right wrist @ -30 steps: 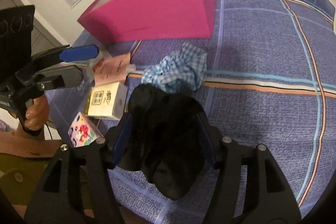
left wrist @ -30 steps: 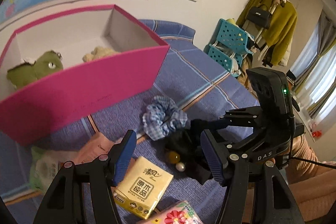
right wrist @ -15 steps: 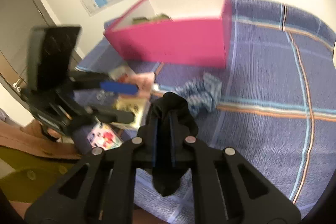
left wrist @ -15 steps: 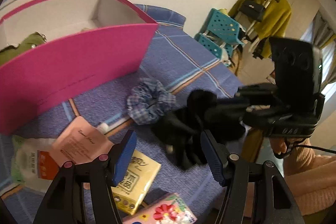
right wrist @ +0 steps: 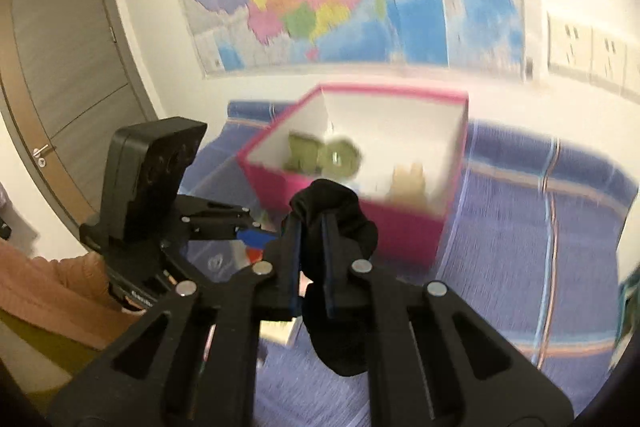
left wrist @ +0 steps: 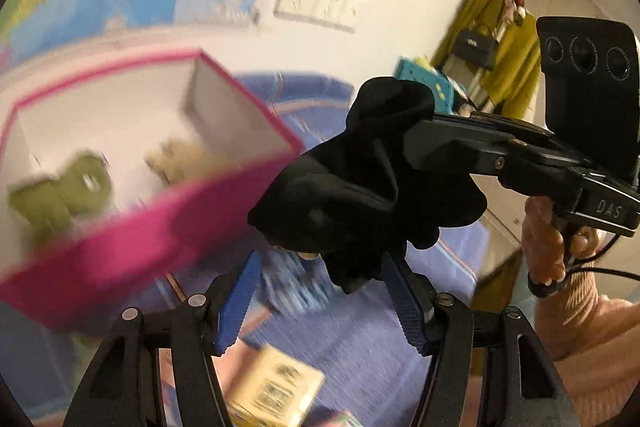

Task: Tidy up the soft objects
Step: 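Lower the black cloth into the pink box and open the right gripper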

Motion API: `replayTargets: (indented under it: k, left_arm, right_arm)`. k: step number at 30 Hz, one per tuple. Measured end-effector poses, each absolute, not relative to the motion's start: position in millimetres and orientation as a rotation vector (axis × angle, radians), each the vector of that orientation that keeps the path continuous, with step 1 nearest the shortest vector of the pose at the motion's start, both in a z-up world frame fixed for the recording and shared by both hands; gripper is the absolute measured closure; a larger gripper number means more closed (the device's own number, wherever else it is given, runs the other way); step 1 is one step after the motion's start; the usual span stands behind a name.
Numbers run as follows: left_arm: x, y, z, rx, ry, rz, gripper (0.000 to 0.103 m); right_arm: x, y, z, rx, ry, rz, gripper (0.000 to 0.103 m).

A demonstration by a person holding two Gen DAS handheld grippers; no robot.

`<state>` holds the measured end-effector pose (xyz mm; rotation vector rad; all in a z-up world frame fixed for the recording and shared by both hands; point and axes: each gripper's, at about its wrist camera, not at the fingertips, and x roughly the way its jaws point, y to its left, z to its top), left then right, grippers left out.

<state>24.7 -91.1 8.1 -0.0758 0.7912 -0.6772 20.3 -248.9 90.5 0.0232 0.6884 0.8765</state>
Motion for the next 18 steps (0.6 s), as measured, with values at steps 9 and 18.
replayTargets:
  k: [9,18]
  left_arm:
    - [82.8,-68.7,48.0,-0.091,0.716,-0.550,0.040]
    - [147.7,-46.4,34.0,-0.208,0.786,-0.496,0.040]
  right_arm:
    - [83.5,-222.7,120.3,0.008,0.619,0.889,0.092]
    - [153.3,-196.6,112.8,-0.029,0.677,0.861,0.092]
